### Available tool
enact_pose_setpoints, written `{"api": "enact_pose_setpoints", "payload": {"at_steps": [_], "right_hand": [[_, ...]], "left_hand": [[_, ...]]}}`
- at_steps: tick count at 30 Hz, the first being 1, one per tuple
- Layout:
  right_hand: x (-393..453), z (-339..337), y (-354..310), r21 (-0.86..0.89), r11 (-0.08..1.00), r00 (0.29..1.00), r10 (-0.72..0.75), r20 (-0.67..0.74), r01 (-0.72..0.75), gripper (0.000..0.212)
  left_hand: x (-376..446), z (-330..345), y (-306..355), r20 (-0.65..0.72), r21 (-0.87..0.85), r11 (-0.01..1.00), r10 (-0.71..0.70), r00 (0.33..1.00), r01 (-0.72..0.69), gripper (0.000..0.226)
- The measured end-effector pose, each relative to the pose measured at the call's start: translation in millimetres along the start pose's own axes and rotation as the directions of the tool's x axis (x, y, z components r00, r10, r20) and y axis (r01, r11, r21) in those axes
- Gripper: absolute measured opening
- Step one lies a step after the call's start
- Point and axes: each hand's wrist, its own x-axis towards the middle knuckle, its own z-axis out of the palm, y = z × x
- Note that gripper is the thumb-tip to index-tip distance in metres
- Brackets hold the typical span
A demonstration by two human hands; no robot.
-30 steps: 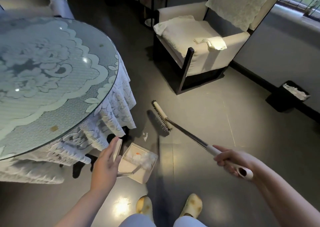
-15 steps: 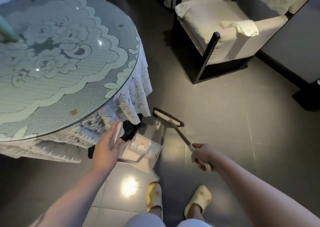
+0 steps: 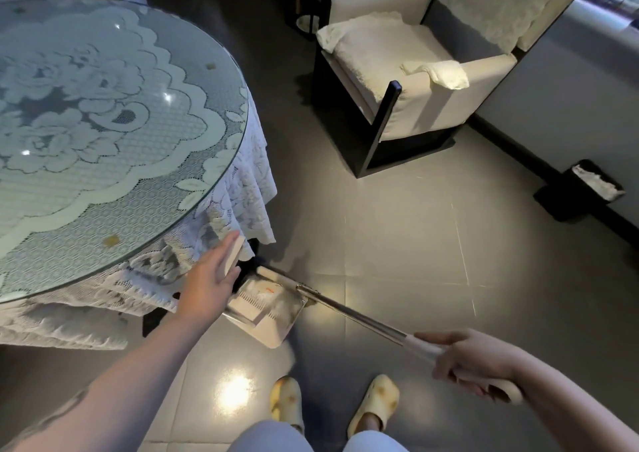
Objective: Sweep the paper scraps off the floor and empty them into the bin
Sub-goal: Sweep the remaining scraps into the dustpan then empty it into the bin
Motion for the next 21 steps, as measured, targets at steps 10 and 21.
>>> {"api": "enact_pose_setpoints", "payload": {"at_steps": [10, 21], "right_hand": [[-6, -5, -6, 0.064, 0.997, 0.982, -0.025, -0.185, 0.037, 0.067], [34, 59, 0, 0.181, 0.983, 0.999, 0.029, -0.025, -0.024, 0.058]], "left_hand": [[2, 3, 11, 0.162, -0.049, 0.995, 0.098, 0.982, -0.091, 0.086], [1, 13, 17, 0.2, -0.052, 0.995, 0.099, 0.975, -0.091, 0.069]]}}
